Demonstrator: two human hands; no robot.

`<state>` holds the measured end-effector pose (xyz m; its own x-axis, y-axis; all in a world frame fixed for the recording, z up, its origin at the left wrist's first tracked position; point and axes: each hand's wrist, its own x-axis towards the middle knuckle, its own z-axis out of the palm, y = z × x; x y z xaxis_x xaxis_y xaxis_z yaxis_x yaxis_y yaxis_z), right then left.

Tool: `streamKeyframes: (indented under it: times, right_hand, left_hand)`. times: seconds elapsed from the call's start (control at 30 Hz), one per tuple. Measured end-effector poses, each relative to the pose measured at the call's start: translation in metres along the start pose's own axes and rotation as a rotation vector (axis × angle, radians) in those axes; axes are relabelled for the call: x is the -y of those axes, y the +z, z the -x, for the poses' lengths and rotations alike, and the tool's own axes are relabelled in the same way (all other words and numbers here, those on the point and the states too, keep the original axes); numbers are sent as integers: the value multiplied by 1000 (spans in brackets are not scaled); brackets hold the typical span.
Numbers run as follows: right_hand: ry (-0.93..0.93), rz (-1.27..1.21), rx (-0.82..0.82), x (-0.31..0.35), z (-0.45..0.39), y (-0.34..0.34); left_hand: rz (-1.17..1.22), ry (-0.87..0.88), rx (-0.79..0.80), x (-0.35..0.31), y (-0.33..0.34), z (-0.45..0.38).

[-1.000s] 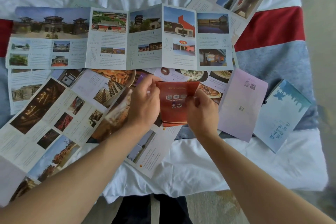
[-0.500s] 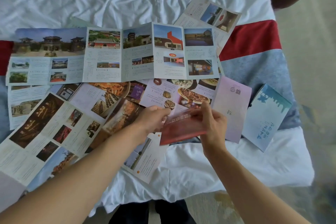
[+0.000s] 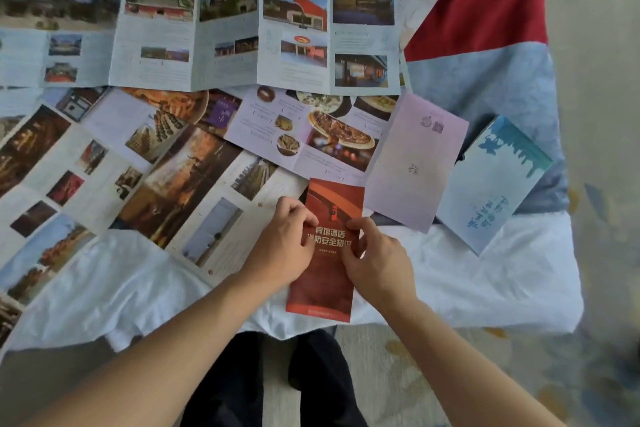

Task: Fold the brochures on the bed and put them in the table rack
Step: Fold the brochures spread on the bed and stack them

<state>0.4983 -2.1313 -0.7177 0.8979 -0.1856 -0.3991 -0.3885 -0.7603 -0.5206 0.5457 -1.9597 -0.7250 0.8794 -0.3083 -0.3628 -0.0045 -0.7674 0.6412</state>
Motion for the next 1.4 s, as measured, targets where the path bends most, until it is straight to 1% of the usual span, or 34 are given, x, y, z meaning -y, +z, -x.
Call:
streamKeyframes:
  times: [0.07, 0.17, 0.27, 0.4, 0.5, 0.57, 0.67, 0.77, 0.87, 0.93, 1.0, 1.07, 1.13, 1.27, 1.4]
  right_hand:
    - [-96, 99, 8, -7, 3, 4]
    - [-212, 237, 33, -14, 6, 8]
    - [-286, 298, 49, -14, 11, 9]
    - [-371, 360, 49, -7, 14, 14]
    - [-363, 418, 40, -6, 11, 20]
    - [-355, 430, 30, -8, 10, 23]
    - [-347, 433, 18, -9, 9, 27]
    - [-407, 422, -43, -9, 10, 26]
    - [-443, 409, -35, -12, 16, 23]
    - [-424, 401, -10, -15, 20, 23]
    - [-374, 372, -25, -17, 22, 23]
    - [-331, 352, -49, -17, 20, 21]
    - [-328, 353, -49, -18, 17, 20]
    - [-312, 353, 2, -19, 11, 20]
    - [-265, 383, 8, -15, 0, 22]
  left_hand:
    - [-52, 18, 0, 3, 9, 12]
    - [-117, -3, 18, 7, 15, 24]
    - [-198, 3, 26, 10, 17, 35]
    - [-431, 121, 28, 11, 18, 46]
    - [-489, 191, 59, 14, 18, 42]
    - [-505, 196, 89, 16, 19, 38]
    - [-496, 207, 88, 18, 20, 36]
    - [-442, 230, 82, 20, 23, 36]
    - [-421, 243, 163, 23, 23, 37]
    - [-454, 252, 217, 26, 24, 38]
    - [-483, 249, 242, 29, 26, 37]
    - [-495, 248, 236, 30, 28, 36]
    - [-503, 254, 222, 30, 30, 35]
    - [-490, 260, 201, 28, 28, 29]
    - [-479, 250, 217, 26, 28, 20]
